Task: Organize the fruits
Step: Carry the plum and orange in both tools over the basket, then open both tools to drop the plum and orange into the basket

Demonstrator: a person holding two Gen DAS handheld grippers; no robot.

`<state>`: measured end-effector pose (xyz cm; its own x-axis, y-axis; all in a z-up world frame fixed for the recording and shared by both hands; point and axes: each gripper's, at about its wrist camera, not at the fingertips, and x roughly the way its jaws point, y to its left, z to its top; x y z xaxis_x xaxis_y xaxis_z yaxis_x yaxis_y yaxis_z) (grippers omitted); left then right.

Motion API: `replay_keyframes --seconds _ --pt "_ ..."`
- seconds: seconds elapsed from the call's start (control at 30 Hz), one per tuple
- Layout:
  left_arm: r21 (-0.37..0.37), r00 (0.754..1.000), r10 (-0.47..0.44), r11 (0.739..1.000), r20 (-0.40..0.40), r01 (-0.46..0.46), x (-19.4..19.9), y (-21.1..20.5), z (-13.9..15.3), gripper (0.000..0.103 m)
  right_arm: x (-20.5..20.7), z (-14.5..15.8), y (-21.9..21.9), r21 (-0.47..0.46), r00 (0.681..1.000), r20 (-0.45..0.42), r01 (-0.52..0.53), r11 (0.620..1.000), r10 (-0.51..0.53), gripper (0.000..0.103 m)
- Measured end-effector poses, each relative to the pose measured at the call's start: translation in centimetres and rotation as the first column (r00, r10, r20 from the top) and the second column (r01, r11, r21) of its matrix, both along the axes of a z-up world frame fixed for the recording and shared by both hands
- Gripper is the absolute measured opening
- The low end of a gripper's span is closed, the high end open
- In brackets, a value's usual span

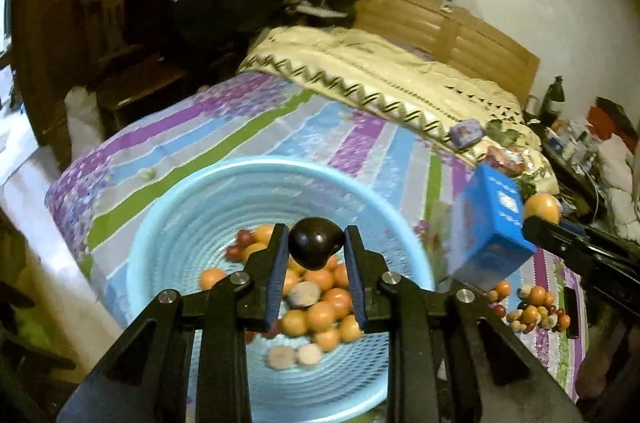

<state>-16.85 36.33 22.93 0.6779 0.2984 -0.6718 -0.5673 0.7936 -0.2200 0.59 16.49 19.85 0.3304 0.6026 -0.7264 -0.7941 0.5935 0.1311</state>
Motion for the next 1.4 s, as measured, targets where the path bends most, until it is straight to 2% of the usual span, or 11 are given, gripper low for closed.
replay_keyframes --seconds 0.23,0.53,1.4 --pt "-0.074 0.998 0.021 0.997 -0.063 -0.026 -1.2 3.0 -2.7 0.028 0.0 -3.1 3.9 -0.103 0.995 -0.093 -0.055 0.993 0.046 0.034" --pt "-0.181 0.988 -0.003 0.983 -0.154 -0.026 -0.4 4.7 -6.8 0.028 0.3 -6.1 5.3 -0.19 0.978 -0.199 -0.097 0.977 0.058 0.034" --pt "-0.201 0.986 -0.009 0.979 -0.166 -0.025 -0.2 6.1 -8.1 0.028 0.3 -7.2 6.7 -0.209 0.971 -0.227 -0.123 0.97 0.074 0.034"
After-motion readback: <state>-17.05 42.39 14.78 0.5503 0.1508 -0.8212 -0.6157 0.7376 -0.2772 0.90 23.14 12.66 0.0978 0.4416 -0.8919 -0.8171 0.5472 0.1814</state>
